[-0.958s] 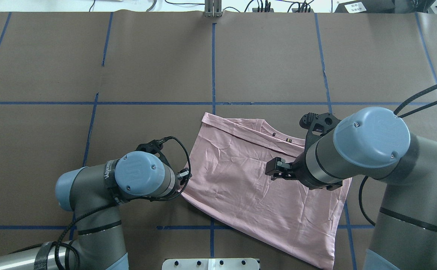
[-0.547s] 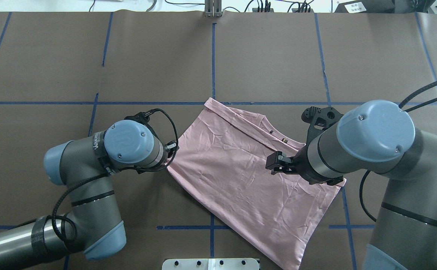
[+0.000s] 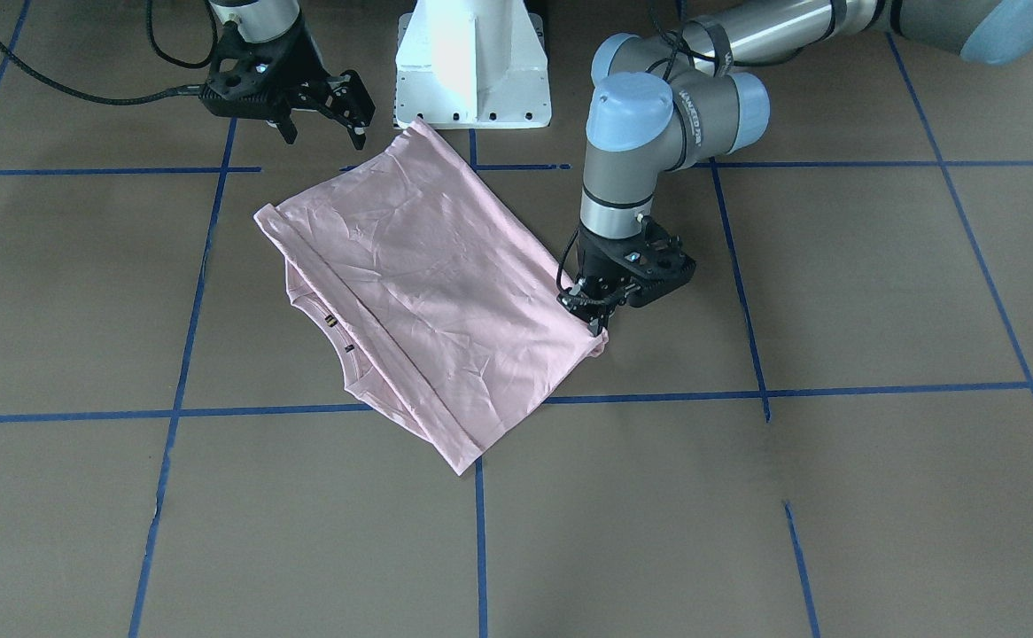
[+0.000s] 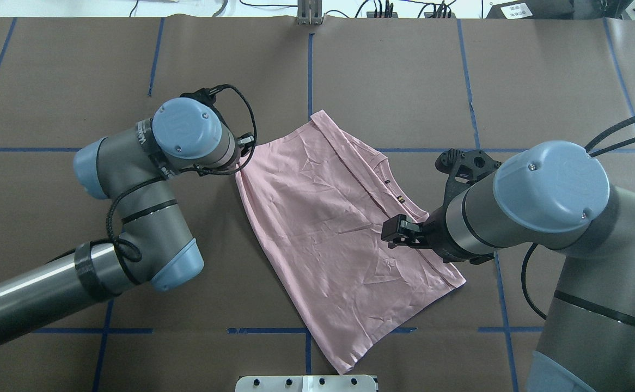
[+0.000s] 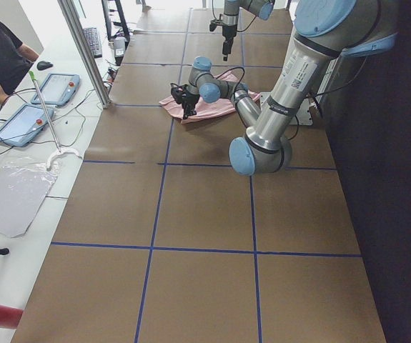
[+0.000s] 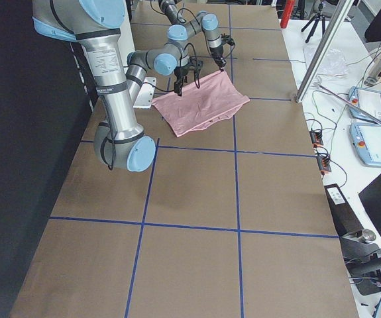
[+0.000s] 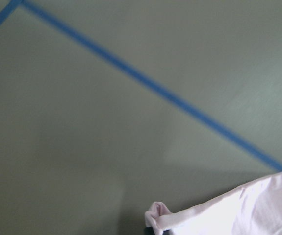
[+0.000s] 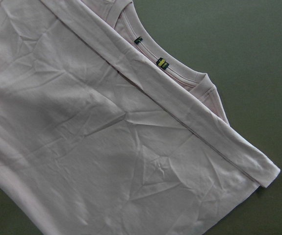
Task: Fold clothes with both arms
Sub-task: 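Lift the held side with the left gripper and fold it over toward the right gripper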
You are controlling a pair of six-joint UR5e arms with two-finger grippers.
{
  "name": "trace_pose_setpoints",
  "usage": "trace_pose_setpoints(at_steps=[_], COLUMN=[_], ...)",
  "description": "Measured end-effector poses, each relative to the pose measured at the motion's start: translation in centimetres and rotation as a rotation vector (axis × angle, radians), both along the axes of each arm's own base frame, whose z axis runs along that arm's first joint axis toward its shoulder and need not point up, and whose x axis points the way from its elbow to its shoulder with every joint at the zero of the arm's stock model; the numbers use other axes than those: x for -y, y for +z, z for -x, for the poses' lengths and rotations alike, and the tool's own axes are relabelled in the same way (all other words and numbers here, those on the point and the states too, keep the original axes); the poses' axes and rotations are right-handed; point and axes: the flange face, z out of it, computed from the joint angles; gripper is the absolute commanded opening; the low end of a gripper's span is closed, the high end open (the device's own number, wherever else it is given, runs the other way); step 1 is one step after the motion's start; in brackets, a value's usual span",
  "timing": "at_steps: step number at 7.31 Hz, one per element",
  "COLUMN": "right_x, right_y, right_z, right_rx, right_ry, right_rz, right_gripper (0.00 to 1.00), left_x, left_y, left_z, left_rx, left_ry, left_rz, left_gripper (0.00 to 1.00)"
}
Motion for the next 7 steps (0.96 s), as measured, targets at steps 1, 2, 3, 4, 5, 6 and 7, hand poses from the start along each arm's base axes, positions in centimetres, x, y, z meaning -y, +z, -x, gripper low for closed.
trace_pose_setpoints(at_steps=[1, 2, 3, 4, 5, 6, 7], right_x=[0.1, 0.3, 0.4, 0.5, 0.6, 0.6, 0.7], right_y=[0.1, 0.2, 0.2, 0.2, 0.2, 0.2, 0.3], right_z=[-0.1, -0.1, -0.1, -0.1, -0.2, -0.1, 0.1], right_rx=[0.0, -0.001, -0.003, -0.003, -0.003, -0.004, -0.007], right_ry=[0.003, 0.005, 0.007, 0.009, 0.012, 0.012, 0.01], right_rz=[-0.001, -0.001, 0.0, -0.001, -0.001, -0.001, 0.001], right_gripper=[1.0, 1.0, 1.0, 1.0, 1.0, 1.0, 1.0], left_x=[3.4, 6.6, 9.2, 11.2, 13.0, 14.4, 15.2], left_y=[-0.5, -0.6, -0.2, 0.3, 0.3, 0.1, -0.1], left_z=[-0.3, -0.7, -1.2, -2.1, -3.2, -4.2, -5.0], left_rx=[0.004, 0.017, 0.034, 0.034, 0.013, -0.016, -0.036], left_ry=[-0.001, -0.002, -0.009, -0.024, -0.041, -0.06, -0.071], left_rz=[-0.048, -0.089, -0.141, -0.202, -0.259, -0.315, -0.347], left_gripper=[0.0, 0.0, 0.0, 0.0, 0.0, 0.0, 0.0])
